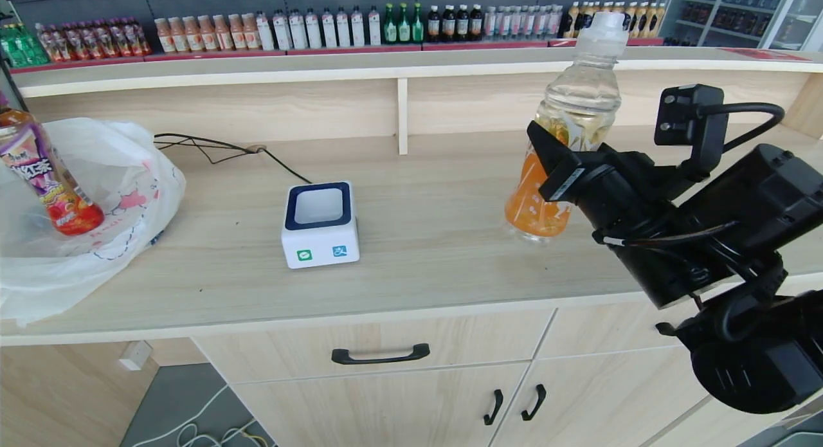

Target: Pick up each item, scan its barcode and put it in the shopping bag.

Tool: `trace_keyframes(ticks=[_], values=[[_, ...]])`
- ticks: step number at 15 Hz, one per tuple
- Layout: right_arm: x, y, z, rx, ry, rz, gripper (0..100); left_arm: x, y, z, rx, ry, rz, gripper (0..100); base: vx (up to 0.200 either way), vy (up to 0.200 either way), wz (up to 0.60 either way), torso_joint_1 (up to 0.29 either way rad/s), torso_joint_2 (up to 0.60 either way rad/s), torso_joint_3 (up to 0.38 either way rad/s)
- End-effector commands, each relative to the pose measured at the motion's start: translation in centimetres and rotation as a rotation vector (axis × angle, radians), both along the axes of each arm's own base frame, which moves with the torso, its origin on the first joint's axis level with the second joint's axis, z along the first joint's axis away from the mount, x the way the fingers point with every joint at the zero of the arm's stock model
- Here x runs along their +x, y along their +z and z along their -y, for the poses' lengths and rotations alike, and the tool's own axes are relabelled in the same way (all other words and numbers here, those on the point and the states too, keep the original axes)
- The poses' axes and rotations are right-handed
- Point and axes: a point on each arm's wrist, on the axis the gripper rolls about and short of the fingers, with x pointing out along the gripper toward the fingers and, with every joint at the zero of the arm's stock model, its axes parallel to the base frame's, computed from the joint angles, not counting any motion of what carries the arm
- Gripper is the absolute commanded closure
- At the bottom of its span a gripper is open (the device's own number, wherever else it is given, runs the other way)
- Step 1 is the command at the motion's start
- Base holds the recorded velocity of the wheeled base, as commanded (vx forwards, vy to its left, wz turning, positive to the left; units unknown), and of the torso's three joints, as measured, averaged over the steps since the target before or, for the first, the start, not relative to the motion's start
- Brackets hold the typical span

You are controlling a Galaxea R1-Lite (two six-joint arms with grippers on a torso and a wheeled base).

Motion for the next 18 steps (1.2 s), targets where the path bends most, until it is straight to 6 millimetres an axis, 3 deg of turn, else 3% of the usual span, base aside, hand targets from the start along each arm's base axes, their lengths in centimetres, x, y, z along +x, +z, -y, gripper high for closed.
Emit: trace_keyframes(ticks=[1, 12, 18], values=[[0.4, 0.0, -0.1, 0.001, -0.004, 0.001, 100, 0.0, 0.0, 0.0, -0.002, 0.0, 0.0, 0, 0.0, 0.2, 0.0, 0.007, 0.01, 0.002], [0.5, -0.2, -0.2, 0.006, -0.001, -0.004, 100, 0.0, 0.0, 0.0, -0.001, 0.002, 0.0, 0, 0.0, 0.2, 0.0, 0.001, 0.0, -0.001], [0.3, 1.3, 1.2, 0.032, -0.034, 0.039, 100, 0.0, 0.0, 0.0, -0.001, 0.002, 0.0, 0, 0.0, 0.2, 0.0, -0.001, 0.0, 0.002]])
